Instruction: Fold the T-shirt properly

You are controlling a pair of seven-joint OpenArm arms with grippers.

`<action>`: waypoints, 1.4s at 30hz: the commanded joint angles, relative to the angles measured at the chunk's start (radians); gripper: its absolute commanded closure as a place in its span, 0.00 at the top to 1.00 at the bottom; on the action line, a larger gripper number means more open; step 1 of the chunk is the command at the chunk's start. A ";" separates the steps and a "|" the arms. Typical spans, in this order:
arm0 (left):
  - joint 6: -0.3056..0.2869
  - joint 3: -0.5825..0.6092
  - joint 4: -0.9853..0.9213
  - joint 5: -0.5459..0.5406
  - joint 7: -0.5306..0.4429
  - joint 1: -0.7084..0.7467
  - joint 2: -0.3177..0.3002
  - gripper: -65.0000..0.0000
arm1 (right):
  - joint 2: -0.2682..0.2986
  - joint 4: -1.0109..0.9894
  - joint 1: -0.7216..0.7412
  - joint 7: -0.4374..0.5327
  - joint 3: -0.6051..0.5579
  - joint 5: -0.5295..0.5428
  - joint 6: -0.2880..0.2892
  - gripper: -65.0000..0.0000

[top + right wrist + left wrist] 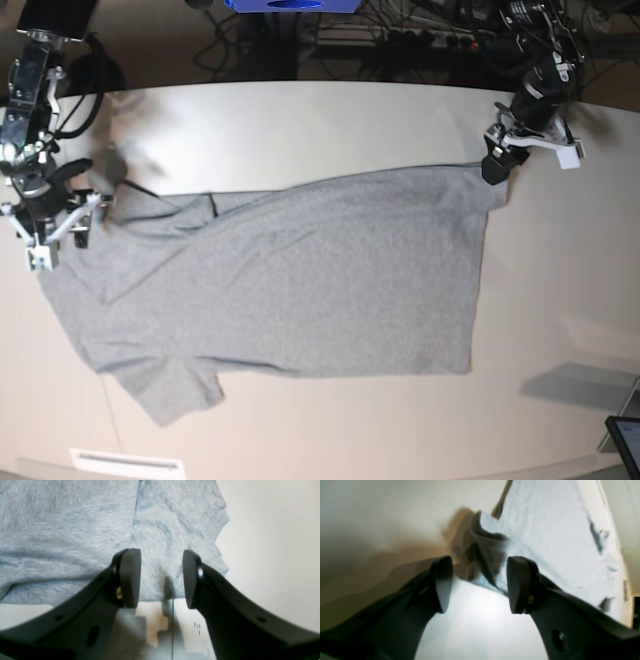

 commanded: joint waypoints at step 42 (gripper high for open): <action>-0.006 -0.005 0.005 -0.010 -0.008 -0.042 -0.008 0.19 | 0.020 0.013 0.014 0.024 0.004 0.004 0.000 0.41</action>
